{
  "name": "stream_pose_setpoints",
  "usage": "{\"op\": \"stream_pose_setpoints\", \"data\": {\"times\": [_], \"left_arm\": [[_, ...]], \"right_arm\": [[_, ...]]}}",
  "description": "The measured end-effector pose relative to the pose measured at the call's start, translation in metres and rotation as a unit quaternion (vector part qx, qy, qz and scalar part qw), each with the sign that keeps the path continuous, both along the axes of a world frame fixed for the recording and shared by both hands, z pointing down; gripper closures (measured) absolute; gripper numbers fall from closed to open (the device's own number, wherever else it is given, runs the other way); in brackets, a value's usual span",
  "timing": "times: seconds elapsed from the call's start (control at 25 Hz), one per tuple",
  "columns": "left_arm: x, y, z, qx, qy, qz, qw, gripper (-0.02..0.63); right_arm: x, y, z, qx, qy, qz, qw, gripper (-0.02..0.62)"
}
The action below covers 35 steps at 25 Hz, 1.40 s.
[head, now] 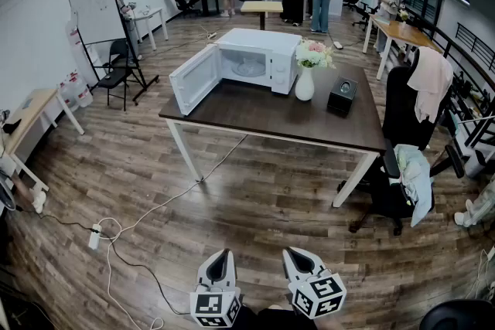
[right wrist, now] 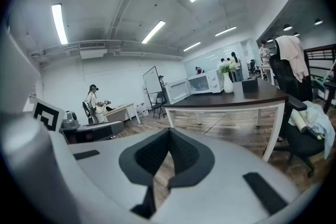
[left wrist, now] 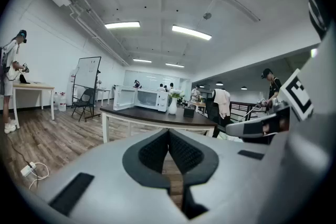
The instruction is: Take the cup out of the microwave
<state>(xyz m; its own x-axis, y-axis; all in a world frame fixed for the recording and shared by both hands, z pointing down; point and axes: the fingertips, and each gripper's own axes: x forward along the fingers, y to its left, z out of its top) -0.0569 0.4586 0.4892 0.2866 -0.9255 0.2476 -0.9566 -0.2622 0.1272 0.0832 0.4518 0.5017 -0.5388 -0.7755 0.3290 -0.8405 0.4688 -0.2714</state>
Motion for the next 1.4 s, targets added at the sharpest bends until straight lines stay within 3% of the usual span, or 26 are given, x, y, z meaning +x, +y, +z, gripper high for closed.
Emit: {"op": "stream_pose_setpoints", "data": {"times": [0.44,0.96,1.4], "left_arm": [[0.010,0.036,-0.013,0.021,0.002,0.021,0.9996,0.601],[0.028,0.059,-0.007,0.024,-0.008,0.025,0.9994,0.600],[0.028,0.037,-0.006,0.019,-0.017,0.019,0.9995,0.600]], "right_arm": [[0.010,0.042,-0.009,0.020,-0.012,0.040,0.999,0.601],[0.019,0.063,-0.004,0.012,-0.009,0.030,0.999,0.600],[0.016,0.046,-0.005,0.007,-0.014,0.020,1.000,0.600]]}}
